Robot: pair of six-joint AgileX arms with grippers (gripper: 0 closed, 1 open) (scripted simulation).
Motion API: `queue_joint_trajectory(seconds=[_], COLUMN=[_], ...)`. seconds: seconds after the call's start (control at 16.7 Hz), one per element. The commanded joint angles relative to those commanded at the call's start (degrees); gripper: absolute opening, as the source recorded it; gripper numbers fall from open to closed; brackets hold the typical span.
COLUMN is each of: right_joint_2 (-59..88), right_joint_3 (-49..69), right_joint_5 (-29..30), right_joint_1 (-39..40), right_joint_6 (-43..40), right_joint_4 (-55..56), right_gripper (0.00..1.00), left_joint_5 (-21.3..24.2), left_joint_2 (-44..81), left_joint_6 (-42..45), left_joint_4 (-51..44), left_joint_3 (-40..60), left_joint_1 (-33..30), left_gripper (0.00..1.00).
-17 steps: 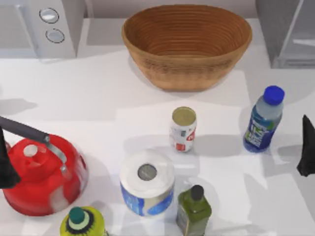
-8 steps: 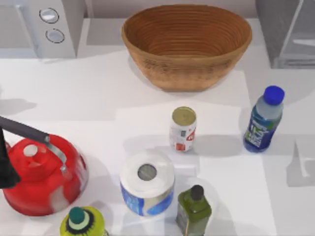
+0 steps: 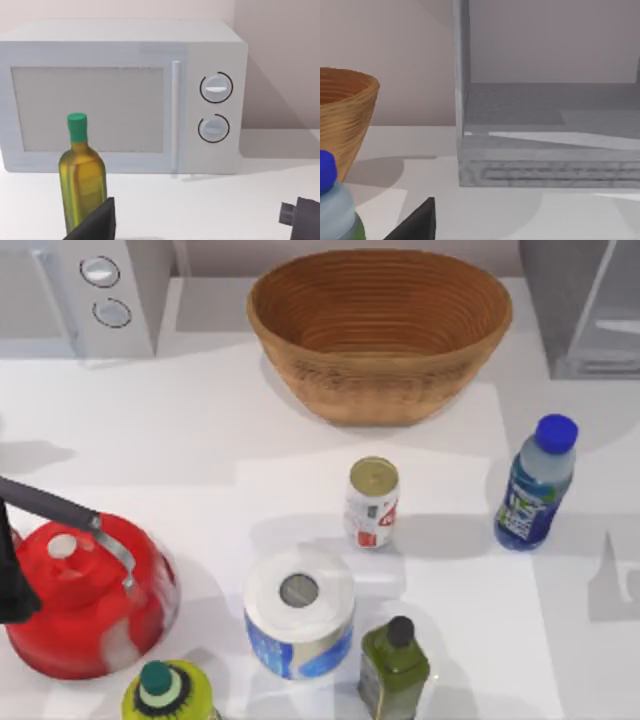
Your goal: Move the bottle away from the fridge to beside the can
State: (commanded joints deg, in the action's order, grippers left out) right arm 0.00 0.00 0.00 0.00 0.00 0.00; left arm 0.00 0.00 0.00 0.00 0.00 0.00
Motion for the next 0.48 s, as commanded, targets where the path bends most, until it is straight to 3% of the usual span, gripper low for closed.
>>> queue_joint_trajectory(seconds=[0.24,0.48], right_joint_2=[-1.4,-8.7], right_joint_3=[1.3,7.3], right_joint_5=[0.1,0.2], right_joint_1=[0.1,0.0], right_joint_6=[0.0,-0.1], right_joint_4=[-1.8,-12.9], right_gripper=[1.0,1.0], left_joint_5=[0.0,0.0], left_joint_2=[0.0,0.0], left_joint_6=[0.0,0.0], left_joint_4=[0.0,0.0], left_joint_3=[0.0,0.0], left_joint_1=[0.0,0.0], left_gripper=[1.0,1.0])
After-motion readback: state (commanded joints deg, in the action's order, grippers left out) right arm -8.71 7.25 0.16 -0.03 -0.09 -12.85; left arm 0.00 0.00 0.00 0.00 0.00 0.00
